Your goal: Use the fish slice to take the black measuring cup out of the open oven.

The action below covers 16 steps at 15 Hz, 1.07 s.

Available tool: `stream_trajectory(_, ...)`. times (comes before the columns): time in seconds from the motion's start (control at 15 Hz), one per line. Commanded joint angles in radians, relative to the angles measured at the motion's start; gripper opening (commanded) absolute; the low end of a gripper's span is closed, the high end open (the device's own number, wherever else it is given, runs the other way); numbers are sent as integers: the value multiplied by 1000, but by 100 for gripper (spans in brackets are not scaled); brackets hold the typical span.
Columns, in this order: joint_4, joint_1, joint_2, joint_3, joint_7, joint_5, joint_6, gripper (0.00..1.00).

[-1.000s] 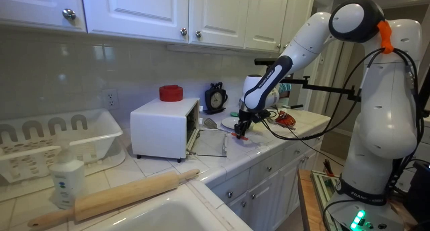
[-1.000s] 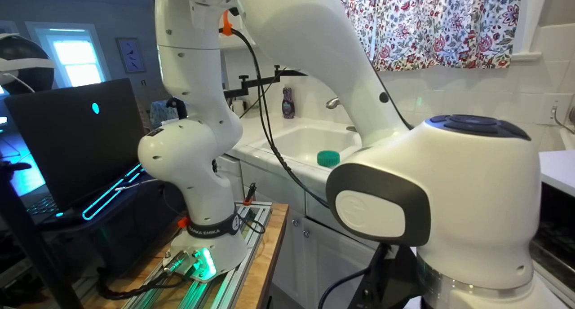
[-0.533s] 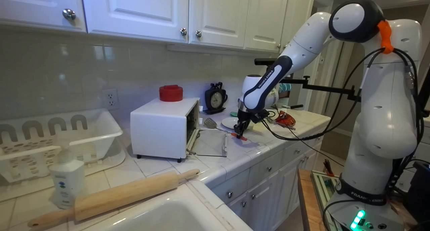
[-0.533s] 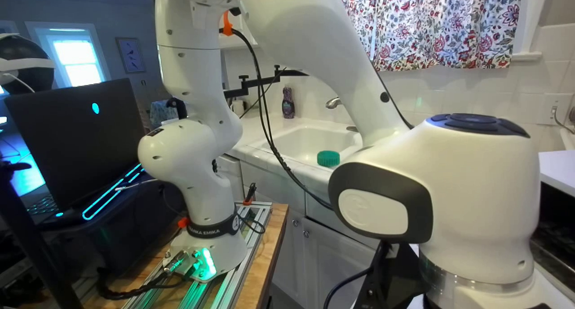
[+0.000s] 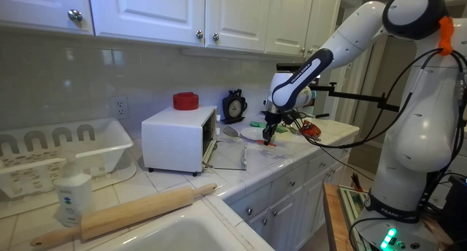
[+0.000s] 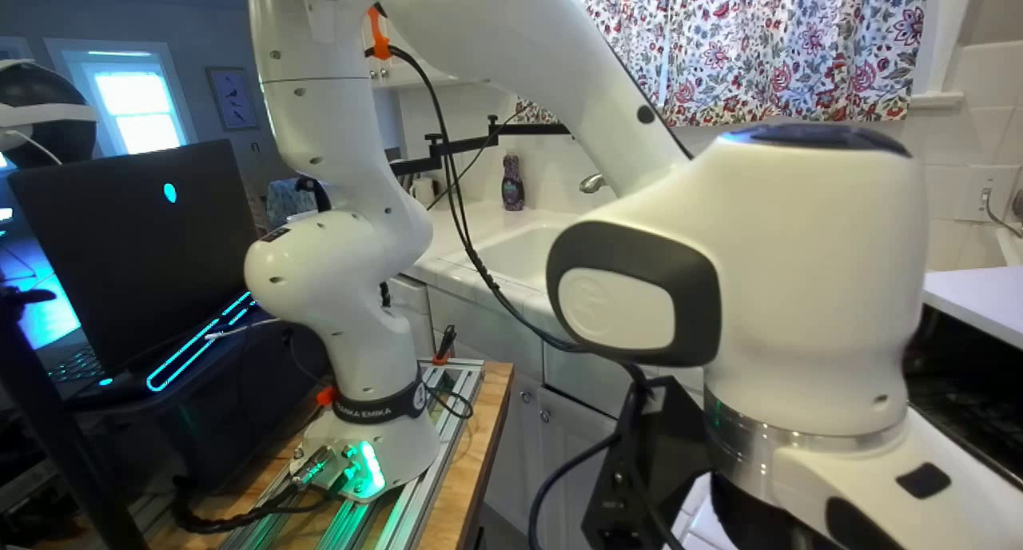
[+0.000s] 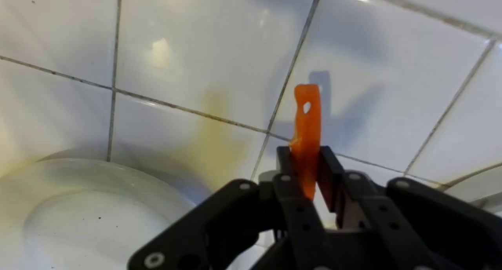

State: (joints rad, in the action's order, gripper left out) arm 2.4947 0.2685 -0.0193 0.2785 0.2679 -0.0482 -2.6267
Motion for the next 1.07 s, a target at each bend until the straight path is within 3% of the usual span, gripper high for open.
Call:
stream_trajectory(0.0, 111, 27, -233, 31, 109, -28, 118, 5)
stream_trajectory(0.27, 143, 47, -419, 94, 239, -32, 321, 5)
stream_trajectory(0.47, 100, 32, -490, 120, 348, -45, 515, 5)
stream_trajectory(1.0, -38, -59, -495, -11, 346, -115, 847, 5)
